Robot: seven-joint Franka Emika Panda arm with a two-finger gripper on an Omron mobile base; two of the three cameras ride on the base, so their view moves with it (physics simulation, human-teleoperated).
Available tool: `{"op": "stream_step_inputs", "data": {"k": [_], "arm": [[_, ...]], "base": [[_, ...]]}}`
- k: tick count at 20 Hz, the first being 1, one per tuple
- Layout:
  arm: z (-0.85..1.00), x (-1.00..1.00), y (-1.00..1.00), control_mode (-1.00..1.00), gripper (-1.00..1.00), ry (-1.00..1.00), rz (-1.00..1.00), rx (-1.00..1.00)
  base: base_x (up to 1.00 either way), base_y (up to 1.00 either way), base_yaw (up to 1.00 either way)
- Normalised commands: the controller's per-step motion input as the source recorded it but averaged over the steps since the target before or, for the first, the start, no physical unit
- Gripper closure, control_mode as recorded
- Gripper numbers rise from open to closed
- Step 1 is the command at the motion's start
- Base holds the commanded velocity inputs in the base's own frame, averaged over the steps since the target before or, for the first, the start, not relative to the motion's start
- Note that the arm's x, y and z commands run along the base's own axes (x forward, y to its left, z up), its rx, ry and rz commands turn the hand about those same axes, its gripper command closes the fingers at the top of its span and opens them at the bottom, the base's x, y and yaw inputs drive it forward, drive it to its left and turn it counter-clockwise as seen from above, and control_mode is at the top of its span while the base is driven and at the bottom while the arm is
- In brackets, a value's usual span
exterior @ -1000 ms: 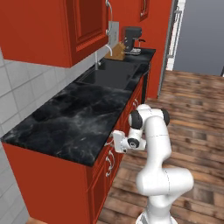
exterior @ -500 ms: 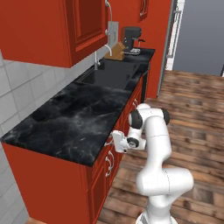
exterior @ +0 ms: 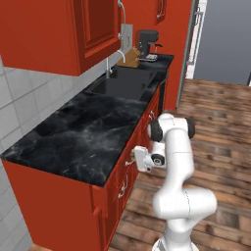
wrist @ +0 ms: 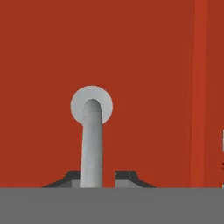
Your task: Take a straw from the drawer in front and place it inside the glass cup on the dining counter.
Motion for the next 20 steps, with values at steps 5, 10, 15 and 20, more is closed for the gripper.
{"op": "stream_step_inputs", "data": {"k": [5, 10, 15, 20], "arm": [[-0.15, -0.52, -1.00, -1.00, 1.00, 0.01, 0.00, 0.00], [-0.24, -0.61, -1.00, -1.00, 1.00, 0.01, 0.00, 0.02], [-0.24, -0.68, -1.00, -1.00, 1.00, 0.01, 0.00, 0.03], [-0.20, -0.68, -1.00, -1.00, 1.00, 0.03, 0.00, 0.04]], "base": [[0.00, 0.00, 0.00], [0.00, 0.00, 0.00], [0.00, 0.00, 0.00], [0.00, 0.00, 0.00]]}}
